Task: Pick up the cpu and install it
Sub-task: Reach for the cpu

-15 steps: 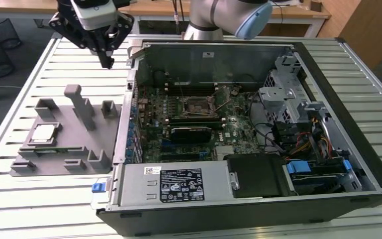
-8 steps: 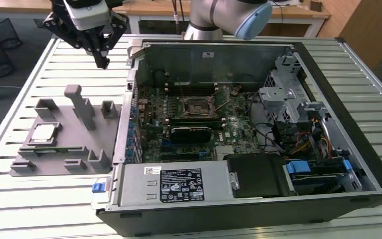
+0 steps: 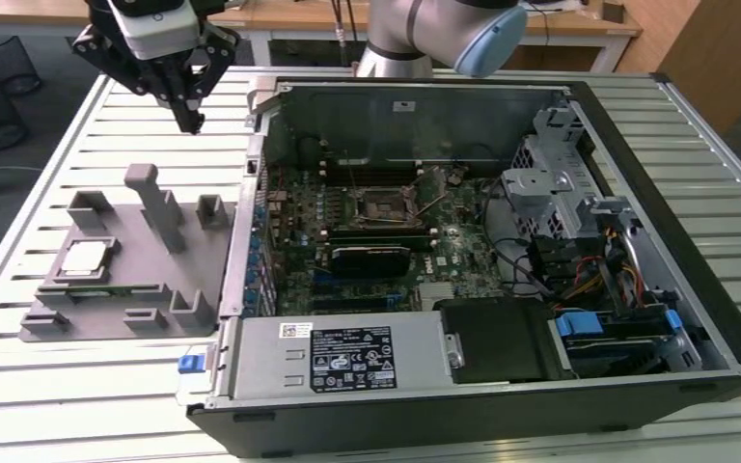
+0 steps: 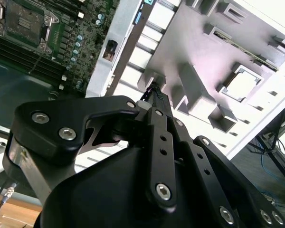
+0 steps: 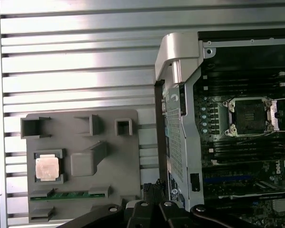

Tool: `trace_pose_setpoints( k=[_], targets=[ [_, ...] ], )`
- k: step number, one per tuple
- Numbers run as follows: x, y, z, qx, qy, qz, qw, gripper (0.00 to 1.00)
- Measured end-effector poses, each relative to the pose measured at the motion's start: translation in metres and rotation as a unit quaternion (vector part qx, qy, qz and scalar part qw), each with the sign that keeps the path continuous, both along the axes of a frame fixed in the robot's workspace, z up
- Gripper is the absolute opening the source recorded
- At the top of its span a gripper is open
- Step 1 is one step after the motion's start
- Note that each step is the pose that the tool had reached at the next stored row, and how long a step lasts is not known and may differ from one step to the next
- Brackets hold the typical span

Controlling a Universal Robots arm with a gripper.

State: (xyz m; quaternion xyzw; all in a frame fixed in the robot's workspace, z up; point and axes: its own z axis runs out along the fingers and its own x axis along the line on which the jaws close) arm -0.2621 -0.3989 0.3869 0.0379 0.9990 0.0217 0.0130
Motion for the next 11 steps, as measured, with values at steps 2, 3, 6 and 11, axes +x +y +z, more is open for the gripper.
trace_pose_setpoints(
  k=[2, 3, 6, 11],
  targets=[
    [-0.0016, 0.0000, -0.0001, 0.0000, 0.0001, 0.000, 1.0000, 0.11],
    [-0.0024, 0.0000, -0.0002, 0.0000, 0.0000, 0.000, 1.0000, 0.11],
    [-0.0051, 0.0000, -0.0004, 0.0000, 0.0001, 0.000, 1.0000, 0.11],
    [-0.0096, 0.0000, -0.0008, 0.0000, 0.0001, 0.000, 1.0000, 0.11]
  ],
)
